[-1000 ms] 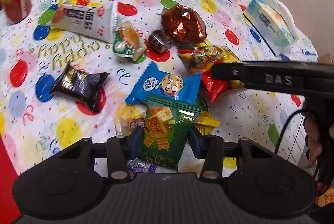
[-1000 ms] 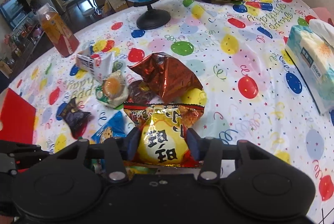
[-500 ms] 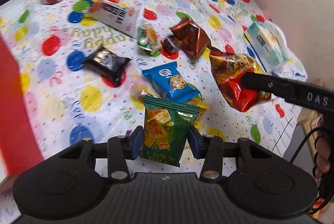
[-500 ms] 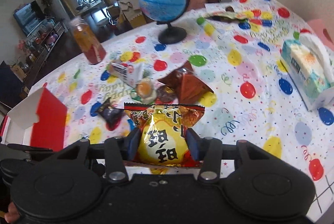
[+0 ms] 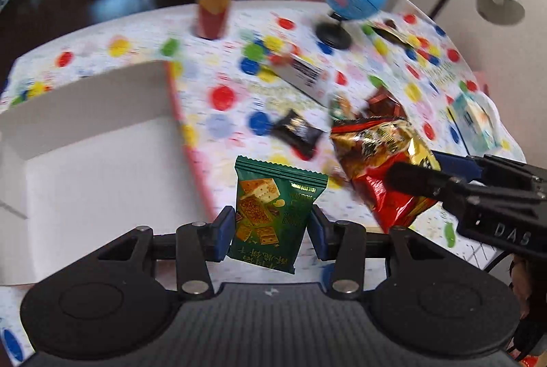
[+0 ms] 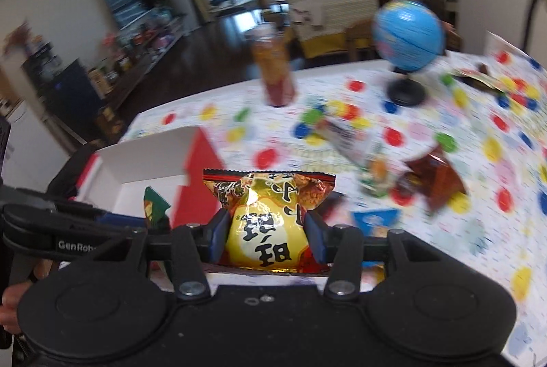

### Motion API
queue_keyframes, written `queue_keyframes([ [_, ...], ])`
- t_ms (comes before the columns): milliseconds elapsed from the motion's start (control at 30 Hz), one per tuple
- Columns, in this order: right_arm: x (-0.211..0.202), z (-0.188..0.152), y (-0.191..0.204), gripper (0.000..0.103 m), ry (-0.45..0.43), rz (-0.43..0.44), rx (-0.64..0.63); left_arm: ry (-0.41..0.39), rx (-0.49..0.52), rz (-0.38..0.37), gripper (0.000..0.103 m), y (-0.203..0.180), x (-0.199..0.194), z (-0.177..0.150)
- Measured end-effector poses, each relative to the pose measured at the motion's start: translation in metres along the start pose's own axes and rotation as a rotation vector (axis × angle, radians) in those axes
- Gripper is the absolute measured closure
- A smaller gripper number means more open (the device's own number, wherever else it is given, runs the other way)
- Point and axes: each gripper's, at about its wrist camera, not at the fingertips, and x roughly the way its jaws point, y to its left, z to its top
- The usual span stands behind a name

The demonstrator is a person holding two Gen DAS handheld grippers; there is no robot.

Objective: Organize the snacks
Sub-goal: 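Carry both packets into the cardboard box and open both grippers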

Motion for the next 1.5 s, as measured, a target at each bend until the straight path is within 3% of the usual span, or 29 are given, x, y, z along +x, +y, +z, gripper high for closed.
queue_keyframes([
  [367, 0.049, 0.015, 0.106, 0.057, 0.027, 0.082, -0.165, -0.019, -0.097, 0.154, 0.058, 0.091, -0.036, 0.003],
  [667, 0.106, 0.011, 0.161, 0.057, 0.091, 0.074, -0.231, 0.04, -0.127, 0.247, 0.058, 0.158, -0.023, -0.002],
  [1033, 0.171, -0.008, 0.18, 0.057, 0.193, 0.002, -0.23, 0.167, -0.107, 0.289, 0.058, 0.199, 0.029, -0.001],
  [1500, 0.196, -0.024, 0.18, 0.055, 0.261, -0.061, -0.21, 0.245, -0.088, 0.283, 0.058, 0.206, 0.065, -0.009],
])
